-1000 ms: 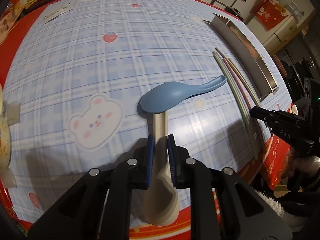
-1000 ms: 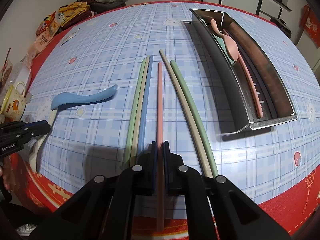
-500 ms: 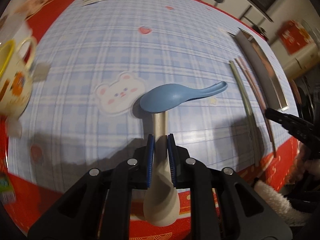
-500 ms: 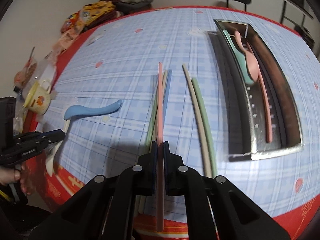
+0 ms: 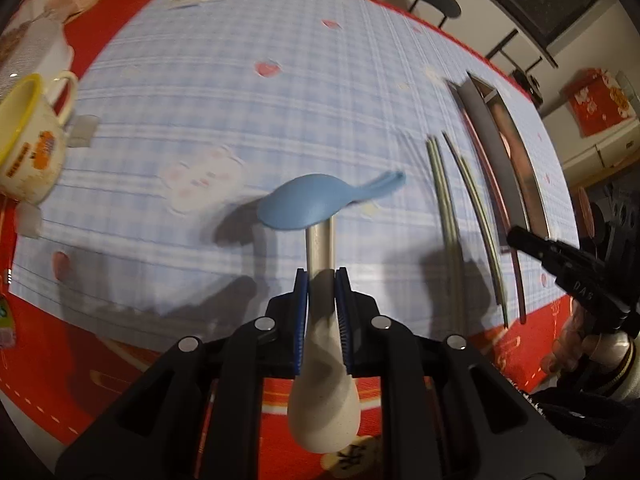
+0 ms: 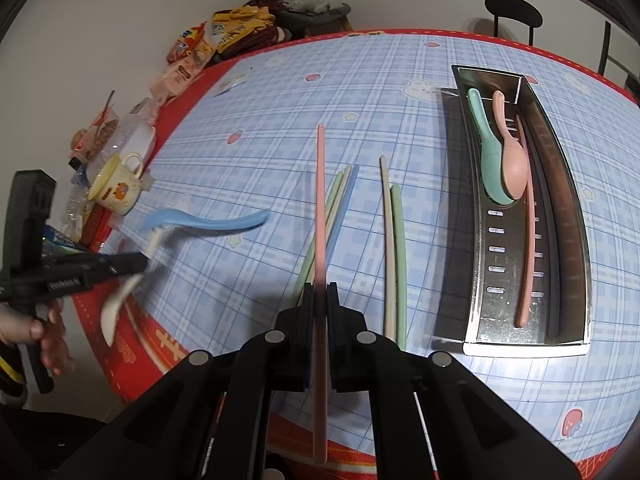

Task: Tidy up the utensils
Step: 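Lift the cream spoon with the left tool while the right tool lifts the pink chopstick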

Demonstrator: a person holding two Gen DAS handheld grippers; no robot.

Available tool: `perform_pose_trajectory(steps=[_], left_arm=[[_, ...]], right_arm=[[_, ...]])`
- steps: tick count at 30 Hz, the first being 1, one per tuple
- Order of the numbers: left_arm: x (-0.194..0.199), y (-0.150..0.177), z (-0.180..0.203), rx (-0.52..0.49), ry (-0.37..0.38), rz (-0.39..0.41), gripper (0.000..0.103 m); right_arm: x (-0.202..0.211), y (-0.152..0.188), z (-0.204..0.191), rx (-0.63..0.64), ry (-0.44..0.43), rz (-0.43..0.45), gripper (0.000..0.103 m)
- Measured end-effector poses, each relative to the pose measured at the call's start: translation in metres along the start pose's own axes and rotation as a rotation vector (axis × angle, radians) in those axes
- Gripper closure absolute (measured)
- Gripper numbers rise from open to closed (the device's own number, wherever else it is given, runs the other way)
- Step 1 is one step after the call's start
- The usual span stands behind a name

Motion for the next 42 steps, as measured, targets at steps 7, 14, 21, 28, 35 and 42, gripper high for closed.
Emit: perform_pose_trajectory(steps=[7,14,21,28,35,42], left_arm=[[-0.018,0.024,0.041,-0.035,0.018,-0.059,0.085],[-0.029,0.030,0.068,0.049,0.133,-0.084,0.085],[-0.035,0.025,0.112,0.000,0.193,-0.084,0.085],[-0.041,0.020,0.138,0.013,0.238,-0.081,0.085],[-0.013,0.005,0.149,0.011,0.250,-0.017,0.085],[0.020,-0.005,0.143,0.024,0.237,0.050,0.085]], right_arm=[[0.014,0.010,0.012,-0.004,-0.025,0.020,0.096],[0.039,0.012,0.038,-0.033,-0.024,0.073,0.096],[0.057,0.014,0.061,-0.042,-0.014,0.104,0.096],[0.073,0.012,0.081,-0.070,-0.014,0.145,0.096],[0.075,0.011,0.088,-0.095,-0.039,0.156,0.096],[0.071,0.008,0.087,-0.103,-0.047,0.154,0.096]])
Point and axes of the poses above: each gripper's, at about its wrist camera, not at the fingertips, and x roughly against the way its jaws point, z to its right, y to its underside, the point moved 6 cm from there along -x, roughly the way its jaws point, and after that the axes turned 4 degrees about z, right-handed, at the moved point
